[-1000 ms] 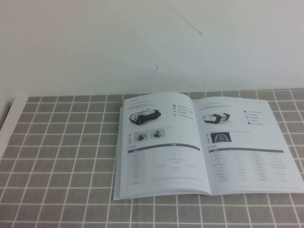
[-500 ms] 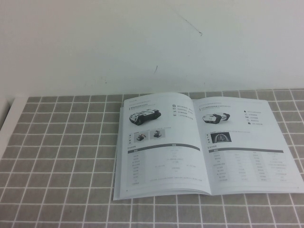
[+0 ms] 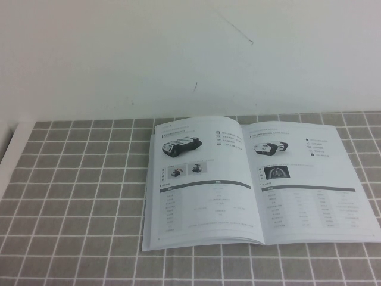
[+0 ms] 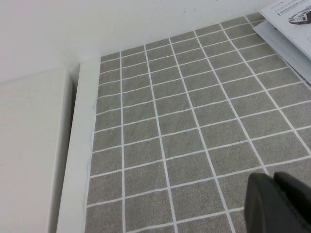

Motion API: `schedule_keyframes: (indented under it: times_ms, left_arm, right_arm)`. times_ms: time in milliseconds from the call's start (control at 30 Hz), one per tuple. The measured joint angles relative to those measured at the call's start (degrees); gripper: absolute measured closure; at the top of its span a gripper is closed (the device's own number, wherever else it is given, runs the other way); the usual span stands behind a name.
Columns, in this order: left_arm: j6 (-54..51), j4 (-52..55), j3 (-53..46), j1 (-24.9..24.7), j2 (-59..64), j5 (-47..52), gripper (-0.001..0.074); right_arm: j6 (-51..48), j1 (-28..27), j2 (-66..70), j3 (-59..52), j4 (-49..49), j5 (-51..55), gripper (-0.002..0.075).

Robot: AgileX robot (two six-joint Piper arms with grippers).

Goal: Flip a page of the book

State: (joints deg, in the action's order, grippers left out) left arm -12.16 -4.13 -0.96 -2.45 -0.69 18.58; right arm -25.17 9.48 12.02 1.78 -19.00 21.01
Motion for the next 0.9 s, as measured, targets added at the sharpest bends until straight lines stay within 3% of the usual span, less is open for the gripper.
schedule_keyframes:
  times_ms: [267, 900]
  left_arm:
    - [0.0, 0.0, 0.0, 0.0, 0.0, 0.0, 0.0737]
    - [0.0, 0.1, 0.0, 0.0, -0.1, 0.2, 0.0737]
  right_arm:
    - [0.0, -8.3, -12.5, 0.0, -0.5, 1.7, 0.0727]
    - [-1.2, -8.9, -12.7, -2.8, 3.5, 0.3, 0.0727]
